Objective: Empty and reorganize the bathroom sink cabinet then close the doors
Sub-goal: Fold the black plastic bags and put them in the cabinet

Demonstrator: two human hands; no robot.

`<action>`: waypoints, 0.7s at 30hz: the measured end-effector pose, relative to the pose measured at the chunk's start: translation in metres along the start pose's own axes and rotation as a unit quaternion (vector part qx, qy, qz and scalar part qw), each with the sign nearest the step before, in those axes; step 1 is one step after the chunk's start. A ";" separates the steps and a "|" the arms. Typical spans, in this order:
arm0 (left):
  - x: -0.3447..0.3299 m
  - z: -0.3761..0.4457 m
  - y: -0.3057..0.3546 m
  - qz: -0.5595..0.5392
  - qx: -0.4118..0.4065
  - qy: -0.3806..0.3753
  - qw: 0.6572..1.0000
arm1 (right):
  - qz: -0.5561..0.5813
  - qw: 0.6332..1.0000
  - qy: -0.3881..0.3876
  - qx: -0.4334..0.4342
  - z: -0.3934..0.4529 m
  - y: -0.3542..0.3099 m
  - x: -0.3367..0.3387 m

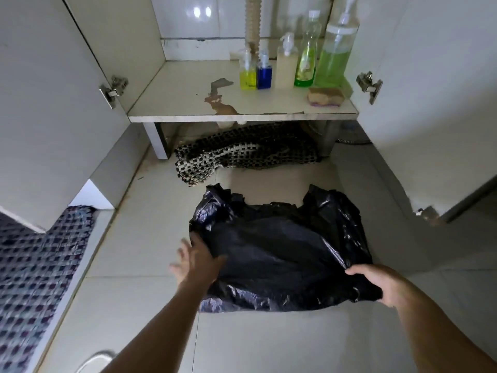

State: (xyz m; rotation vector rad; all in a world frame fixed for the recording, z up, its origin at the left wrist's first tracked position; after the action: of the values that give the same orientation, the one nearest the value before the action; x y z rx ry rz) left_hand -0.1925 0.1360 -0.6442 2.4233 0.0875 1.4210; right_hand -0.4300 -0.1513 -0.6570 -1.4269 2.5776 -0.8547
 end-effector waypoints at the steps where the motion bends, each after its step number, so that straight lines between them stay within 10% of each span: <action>1: -0.003 -0.012 0.019 0.030 -0.081 0.025 0.996 | -0.001 1.000 0.009 0.001 -0.006 0.001 0.000; 4: -0.036 -0.045 0.068 0.100 -0.250 -0.072 0.960 | -0.014 0.999 0.033 0.015 -0.010 -0.001 0.002; 12: -0.123 -0.039 0.079 0.086 -0.191 -0.201 0.957 | -0.177 0.972 0.053 0.144 -0.052 -0.070 -0.028; 21: -0.092 -0.015 0.041 -0.120 -0.158 -0.214 0.957 | -0.463 0.833 0.023 0.302 -0.091 -0.084 -0.181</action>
State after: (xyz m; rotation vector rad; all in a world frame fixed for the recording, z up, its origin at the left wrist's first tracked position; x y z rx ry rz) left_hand -0.2556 0.0807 -0.7017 2.2968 0.0442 0.7238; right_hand -0.2930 -0.0016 -0.5739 -2.3483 1.2434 -1.5882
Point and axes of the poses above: each hand's wrist, its own z-axis towards the middle knuckle, its own x-axis out of the back of the hand, y = z × x, the point moved 3 cm from there along z, towards the middle knuckle, and after that the axes turned 10 degrees about -y, right-handed, at the moved point
